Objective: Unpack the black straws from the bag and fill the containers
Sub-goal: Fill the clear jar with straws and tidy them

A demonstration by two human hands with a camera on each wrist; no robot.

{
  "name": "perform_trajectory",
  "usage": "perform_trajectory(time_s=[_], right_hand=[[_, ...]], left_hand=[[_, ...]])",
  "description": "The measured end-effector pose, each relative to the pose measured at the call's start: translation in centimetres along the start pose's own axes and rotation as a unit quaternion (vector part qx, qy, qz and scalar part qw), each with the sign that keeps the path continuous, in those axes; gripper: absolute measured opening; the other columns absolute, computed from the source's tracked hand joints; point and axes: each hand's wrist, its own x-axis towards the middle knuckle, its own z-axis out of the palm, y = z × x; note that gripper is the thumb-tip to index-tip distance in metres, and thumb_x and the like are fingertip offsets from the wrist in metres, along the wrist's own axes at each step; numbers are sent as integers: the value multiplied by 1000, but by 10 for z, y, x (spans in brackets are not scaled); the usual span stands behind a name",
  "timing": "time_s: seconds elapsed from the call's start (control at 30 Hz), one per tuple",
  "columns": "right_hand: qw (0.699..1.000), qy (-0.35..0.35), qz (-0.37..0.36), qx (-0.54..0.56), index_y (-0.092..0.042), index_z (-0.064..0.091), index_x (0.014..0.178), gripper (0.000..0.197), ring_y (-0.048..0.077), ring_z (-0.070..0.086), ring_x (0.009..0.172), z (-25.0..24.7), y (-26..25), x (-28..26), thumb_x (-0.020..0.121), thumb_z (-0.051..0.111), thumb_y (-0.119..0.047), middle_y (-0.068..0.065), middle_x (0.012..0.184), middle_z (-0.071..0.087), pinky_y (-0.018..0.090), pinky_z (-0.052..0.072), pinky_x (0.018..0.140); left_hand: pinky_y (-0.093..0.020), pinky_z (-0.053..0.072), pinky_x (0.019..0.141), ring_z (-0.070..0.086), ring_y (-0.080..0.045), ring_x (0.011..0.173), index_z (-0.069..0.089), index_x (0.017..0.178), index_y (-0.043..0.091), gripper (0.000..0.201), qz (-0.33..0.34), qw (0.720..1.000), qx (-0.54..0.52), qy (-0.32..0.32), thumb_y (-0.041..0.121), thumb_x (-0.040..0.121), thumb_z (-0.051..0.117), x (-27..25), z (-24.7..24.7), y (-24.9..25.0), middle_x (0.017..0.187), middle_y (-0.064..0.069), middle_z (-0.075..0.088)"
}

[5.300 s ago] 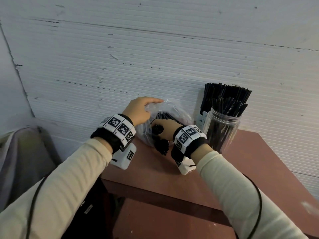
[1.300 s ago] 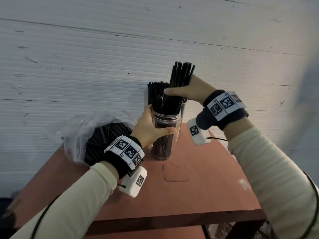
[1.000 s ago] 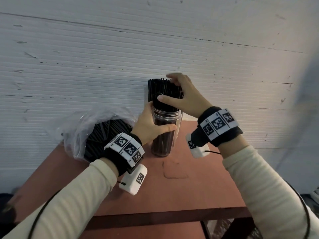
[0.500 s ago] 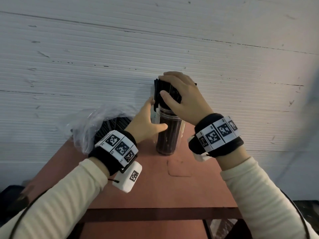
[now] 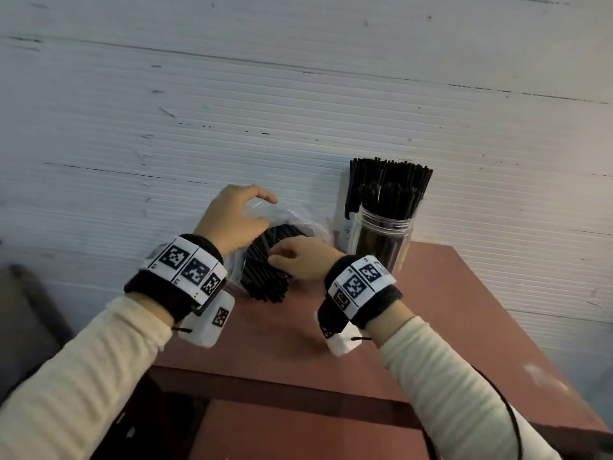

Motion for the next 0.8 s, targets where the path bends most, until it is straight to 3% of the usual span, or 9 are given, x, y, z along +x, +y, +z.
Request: perform_trajectory(time_s=[0.13, 0.23, 0.3, 0.37, 0.43, 0.5, 0.6, 0.73, 0.8], right_hand=[[996, -65, 21, -56, -14, 39, 145, 58, 26, 46, 130, 14, -6, 27, 97, 49, -45, 10, 142, 49, 33, 37, 104], [991, -86, 49, -89, -18, 31, 149, 73, 30, 43, 132, 21, -7, 45, 90, 54, -55, 13, 145, 44, 40, 38, 107], [990, -80, 55, -105, -22, 35, 146, 75, 31, 47, 128, 25, -9, 52, 85, 59, -58, 12, 141, 49, 42, 40, 105], [990, -73, 46, -115, -21, 38, 143, 70, 31, 51, 124, 28, -12, 57, 85, 63, -51, 12, 137, 53, 39, 42, 102], [992, -69, 32, -100, -19, 37, 143, 65, 32, 53, 121, 29, -16, 59, 88, 64, -40, 13, 135, 55, 36, 41, 96], [994, -69, 18, -82, -19, 36, 144, 62, 31, 53, 121, 28, -18, 58, 89, 64, -31, 12, 135, 55, 36, 42, 95], [993, -81, 6, -85, -21, 40, 141, 54, 30, 54, 118, 24, -17, 55, 90, 59, -18, 11, 132, 56, 38, 45, 96], [994, -80, -5, -78, -20, 54, 130, 44, 26, 53, 118, 21, -13, 52, 88, 58, -9, 8, 128, 58, 30, 42, 92], [996, -66, 1, -62, -20, 58, 126, 43, 24, 54, 116, 21, -10, 51, 85, 62, -9, 5, 126, 59, 27, 42, 88]], left_hand=[[-23, 39, 92, 54, -19, 122, 64, 121, 24, 46, -21, 995, 13, -98, -3, 83, 57, -6, -6, -10, 135, 0, 58], [-28, 44, 92, 54, -20, 122, 62, 123, 26, 52, -34, 994, 15, -102, -6, 83, 54, -9, -9, -11, 138, 2, 56], [-30, 48, 91, 55, -23, 121, 63, 122, 29, 55, -38, 995, 13, -94, -8, 83, 52, -8, -9, -11, 139, 1, 55], [-38, 55, 84, 62, -31, 110, 63, 120, 33, 60, -41, 995, 15, -89, -10, 82, 49, -7, -8, -11, 141, 0, 53], [-31, 57, 65, 67, -29, 83, 63, 120, 34, 64, -41, 996, 8, -83, -13, 80, 47, -6, -8, -11, 141, 3, 53], [-23, 49, 49, 59, -19, 65, 65, 121, 32, 68, -36, 996, -3, -76, -16, 78, 44, -6, -9, -12, 138, 5, 55], [-22, 49, 54, 60, -15, 79, 65, 120, 34, 69, -31, 997, -21, -61, -16, 78, 43, -5, -13, -14, 134, 7, 59], [-10, 37, 42, 55, 0, 58, 63, 125, 32, 66, -35, 997, -35, -59, -15, 81, 45, -2, -16, -19, 132, 9, 58], [-16, 49, 56, 63, -2, 78, 60, 127, 33, 66, -31, 996, -21, -76, -12, 81, 49, -2, -16, -21, 136, 8, 56]])
